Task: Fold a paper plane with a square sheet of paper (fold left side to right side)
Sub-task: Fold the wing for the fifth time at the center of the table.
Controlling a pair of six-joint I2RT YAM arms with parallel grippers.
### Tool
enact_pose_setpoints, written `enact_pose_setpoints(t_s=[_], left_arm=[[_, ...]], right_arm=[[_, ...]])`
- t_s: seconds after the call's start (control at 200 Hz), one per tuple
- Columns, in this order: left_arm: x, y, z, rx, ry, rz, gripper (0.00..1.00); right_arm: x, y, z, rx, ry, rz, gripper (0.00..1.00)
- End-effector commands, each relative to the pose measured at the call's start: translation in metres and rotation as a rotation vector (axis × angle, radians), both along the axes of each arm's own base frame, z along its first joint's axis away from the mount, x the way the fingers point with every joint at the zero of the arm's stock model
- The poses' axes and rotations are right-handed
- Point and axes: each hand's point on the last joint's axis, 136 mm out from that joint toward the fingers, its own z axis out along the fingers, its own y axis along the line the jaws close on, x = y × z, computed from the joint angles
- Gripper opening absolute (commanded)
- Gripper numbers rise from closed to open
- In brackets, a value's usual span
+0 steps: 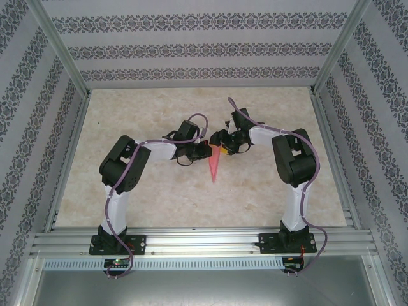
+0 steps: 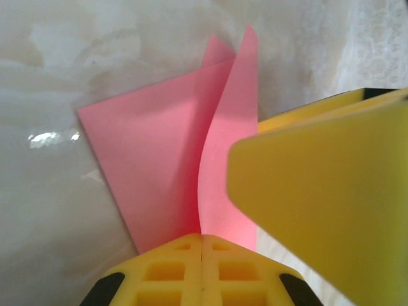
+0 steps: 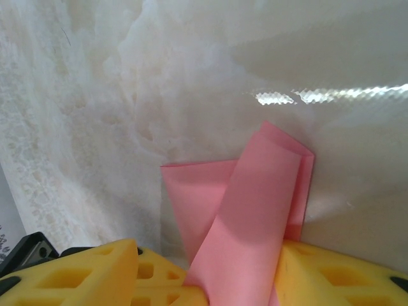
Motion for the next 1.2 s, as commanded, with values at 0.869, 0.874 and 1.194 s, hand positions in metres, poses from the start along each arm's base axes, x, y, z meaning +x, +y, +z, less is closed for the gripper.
enact_pose_setpoints(t_s=[0.869,0.874,1.194], left_arm=[[-0.001,0.011,-0.034,0.048,0.042,0.006,0.05],[-0.001,0.011,-0.034,0.048,0.042,0.006,0.05],[-0.002,0.011,-0.034,0.054,0.043,0.005,0.05]], right_arm=[[-0.024,-0.046,0.068,0.034,-0.128,-0.046,0.55],[-0.025,-0.046,0.069,0.036,-0.129,-0.045,0.54],[-0.113,-0.017,0.062,0.142,-0.095,0.069,0.21]])
